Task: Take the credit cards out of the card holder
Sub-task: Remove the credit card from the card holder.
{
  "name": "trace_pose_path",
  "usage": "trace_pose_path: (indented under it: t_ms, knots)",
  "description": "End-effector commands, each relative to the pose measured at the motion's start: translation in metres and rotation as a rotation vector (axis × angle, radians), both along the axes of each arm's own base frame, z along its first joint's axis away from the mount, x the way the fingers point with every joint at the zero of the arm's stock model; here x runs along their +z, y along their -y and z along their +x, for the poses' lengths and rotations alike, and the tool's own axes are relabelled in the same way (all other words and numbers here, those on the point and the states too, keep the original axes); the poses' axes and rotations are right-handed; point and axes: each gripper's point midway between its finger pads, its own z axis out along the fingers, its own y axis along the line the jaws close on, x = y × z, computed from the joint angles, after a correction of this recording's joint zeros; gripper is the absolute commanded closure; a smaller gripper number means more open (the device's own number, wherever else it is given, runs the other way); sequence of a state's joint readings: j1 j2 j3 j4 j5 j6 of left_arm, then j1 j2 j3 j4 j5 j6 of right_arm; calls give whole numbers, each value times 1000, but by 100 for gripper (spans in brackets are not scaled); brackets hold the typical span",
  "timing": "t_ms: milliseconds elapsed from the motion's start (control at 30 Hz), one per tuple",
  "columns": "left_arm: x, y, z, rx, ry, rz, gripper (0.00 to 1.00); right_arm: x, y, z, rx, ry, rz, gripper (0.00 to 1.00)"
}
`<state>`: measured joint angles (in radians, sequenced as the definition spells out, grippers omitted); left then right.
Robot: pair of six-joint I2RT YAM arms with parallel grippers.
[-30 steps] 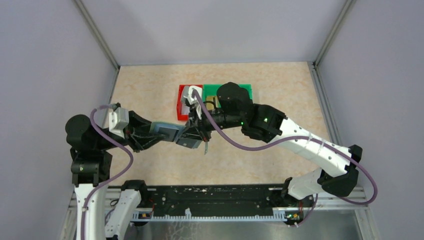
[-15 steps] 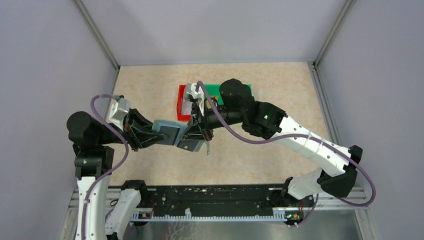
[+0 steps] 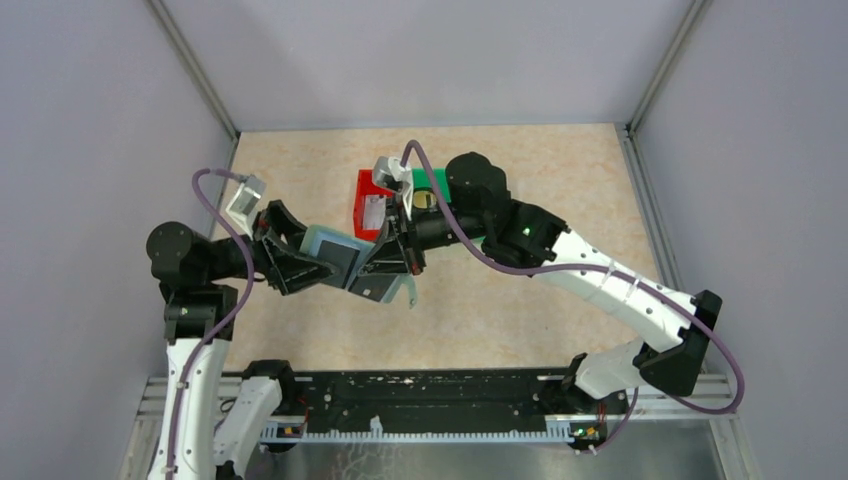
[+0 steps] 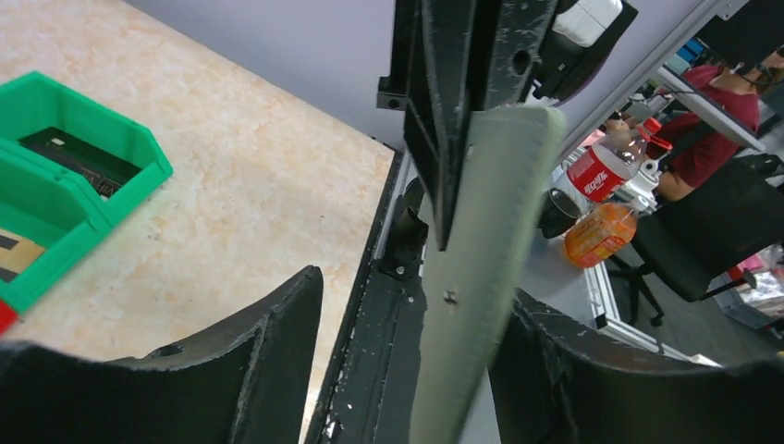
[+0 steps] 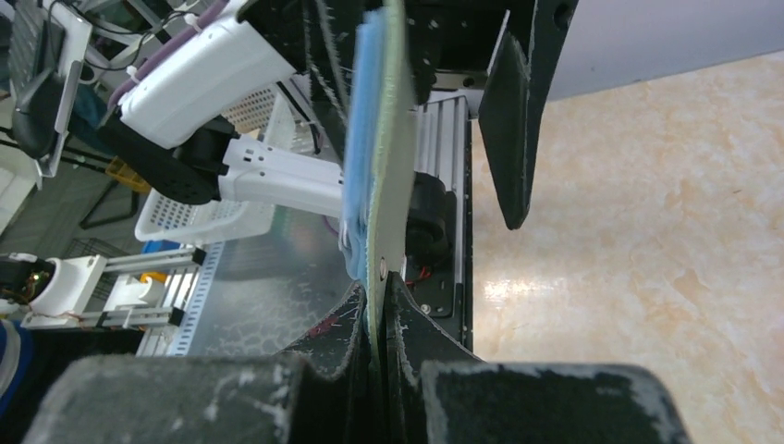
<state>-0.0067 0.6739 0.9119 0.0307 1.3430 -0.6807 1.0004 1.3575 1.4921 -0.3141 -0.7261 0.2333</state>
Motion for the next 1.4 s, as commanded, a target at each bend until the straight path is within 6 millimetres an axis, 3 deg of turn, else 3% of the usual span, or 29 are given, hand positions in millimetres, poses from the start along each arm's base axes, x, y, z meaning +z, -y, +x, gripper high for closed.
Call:
trace_pose_path:
  t_ms: [0, 100, 400, 733, 800, 900, 1000, 1367]
  knots:
    - [3, 0, 11, 20, -47, -34, 37, 37, 3, -6, 36, 27, 129, 100]
    - [-1, 0, 18, 26, -82, -30, 51, 37, 6, -6, 41, 12, 138, 100]
    - [1, 0, 22, 33, -103, -30, 71, 41, 12, -3, 64, -28, 183, 100]
    - [7, 0, 22, 27, -110, -26, 75, 47, 15, -11, 111, -41, 222, 100]
    - [9, 0, 21, 30, -99, -27, 73, 46, 15, -11, 113, -42, 221, 100]
    - [11, 0, 19, 30, -97, -30, 52, 45, 14, -10, 111, -46, 217, 100]
    - [14, 0, 19, 35, -92, -36, 44, 45, 13, -10, 112, -48, 219, 100]
    - [27, 1, 3, 0, -52, -65, 34, 42, 12, -9, 110, -63, 213, 100]
